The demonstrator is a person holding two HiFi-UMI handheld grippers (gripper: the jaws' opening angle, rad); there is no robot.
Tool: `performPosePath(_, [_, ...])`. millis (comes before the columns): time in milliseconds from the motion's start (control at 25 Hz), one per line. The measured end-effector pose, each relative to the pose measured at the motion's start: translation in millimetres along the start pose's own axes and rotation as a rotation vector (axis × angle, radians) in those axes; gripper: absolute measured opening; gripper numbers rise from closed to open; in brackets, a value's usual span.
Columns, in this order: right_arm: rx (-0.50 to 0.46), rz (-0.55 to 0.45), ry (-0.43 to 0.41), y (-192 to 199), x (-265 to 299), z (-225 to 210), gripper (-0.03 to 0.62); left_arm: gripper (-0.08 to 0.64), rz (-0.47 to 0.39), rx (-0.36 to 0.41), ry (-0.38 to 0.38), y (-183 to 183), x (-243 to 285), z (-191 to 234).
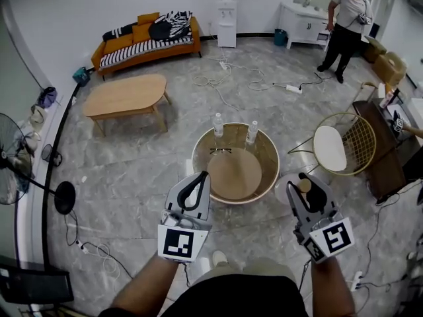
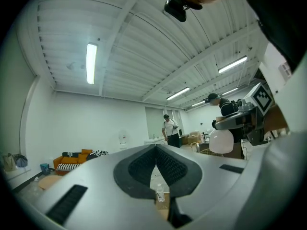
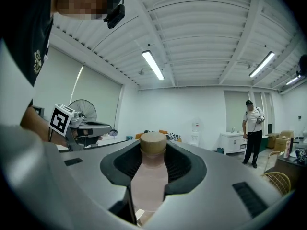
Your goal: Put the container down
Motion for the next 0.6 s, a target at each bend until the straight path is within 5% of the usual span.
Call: performPosePath(600, [-0.016,0.006,0.017,-4.2,22.6,-26.4,0.147,0.015,0.0,-0.029,-0.017,5.0,32.1,20.5])
Point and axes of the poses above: the fingertips, and each gripper's own axes: x forward along the fingers, z to its left, y out of its underside, the point moved 4 cm from there along -x, backward along the fingers, and after that the axes turned 6 degrees about y, right-handed, at the moved point
